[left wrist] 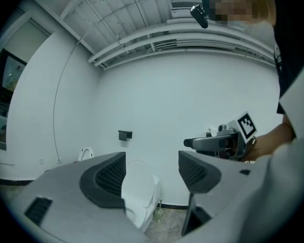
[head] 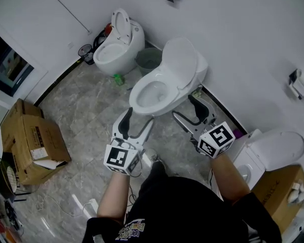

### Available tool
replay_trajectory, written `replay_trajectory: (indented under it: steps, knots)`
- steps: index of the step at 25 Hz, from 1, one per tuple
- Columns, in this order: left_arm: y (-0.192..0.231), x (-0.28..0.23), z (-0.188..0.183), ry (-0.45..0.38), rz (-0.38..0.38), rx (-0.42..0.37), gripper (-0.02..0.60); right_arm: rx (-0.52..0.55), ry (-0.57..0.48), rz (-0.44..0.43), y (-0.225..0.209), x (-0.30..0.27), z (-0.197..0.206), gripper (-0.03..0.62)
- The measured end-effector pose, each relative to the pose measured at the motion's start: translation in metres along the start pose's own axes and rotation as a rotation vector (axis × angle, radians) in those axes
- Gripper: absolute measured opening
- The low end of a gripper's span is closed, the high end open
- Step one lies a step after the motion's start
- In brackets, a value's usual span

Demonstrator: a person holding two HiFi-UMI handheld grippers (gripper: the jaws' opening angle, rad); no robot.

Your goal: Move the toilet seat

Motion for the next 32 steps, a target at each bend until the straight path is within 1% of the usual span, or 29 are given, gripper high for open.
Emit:
replay_trajectory:
  steps: [3, 6, 9, 12, 15, 16, 22, 24, 27, 32]
  knots:
    - [0.038, -0.020, -0.001, -0.012, 0.001, 0.003, 0.296, 0.007, 0.008, 0.004, -0.013, -0.039, -0.005, 0.333]
    - [0.079, -0.037, 0.007, -0.030, 0.004, 0.003, 0.296, 0.009, 0.009, 0.013, -0.026, -0.078, -0.013, 0.342]
    - [0.110, -0.054, 0.007, -0.013, 0.016, 0.022, 0.296, 0.029, 0.026, 0.015, -0.035, -0.113, -0.024, 0.348]
    - [0.140, -0.067, 0.012, -0.027, 0.010, 0.033, 0.296, 0.040, 0.037, 0.018, -0.045, -0.144, -0.025, 0.354]
    - [0.165, -0.074, 0.009, 0.004, 0.007, 0.057, 0.296, 0.046, 0.042, 0.018, -0.053, -0.171, -0.027, 0.356]
    - [0.172, -0.078, 0.010, 0.002, -0.001, 0.059, 0.296, 0.048, 0.043, 0.018, -0.056, -0.179, -0.028, 0.356]
    - [0.207, -0.091, 0.018, -0.016, -0.047, 0.076, 0.295, 0.044, 0.041, -0.002, -0.078, -0.221, -0.031, 0.356]
    - [0.215, -0.099, 0.020, -0.005, -0.065, 0.086, 0.295, 0.042, 0.045, -0.014, -0.089, -0.234, -0.033, 0.356]
    - [0.220, -0.117, 0.019, 0.019, -0.108, 0.098, 0.295, 0.048, 0.058, -0.050, -0.111, -0.247, -0.038, 0.356]
    - [0.221, -0.152, 0.022, 0.030, -0.183, 0.085, 0.295, 0.043, 0.063, -0.132, -0.157, -0.271, -0.042, 0.359]
Point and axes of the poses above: the fingertips, and each gripper's own axes: x backward along the fingers, y to its left, z out of its underside, the point moved 10 cm from there along x, backward along the fingers, and after that the axes turned 5 degrees about -x, right-handed, at the moved point
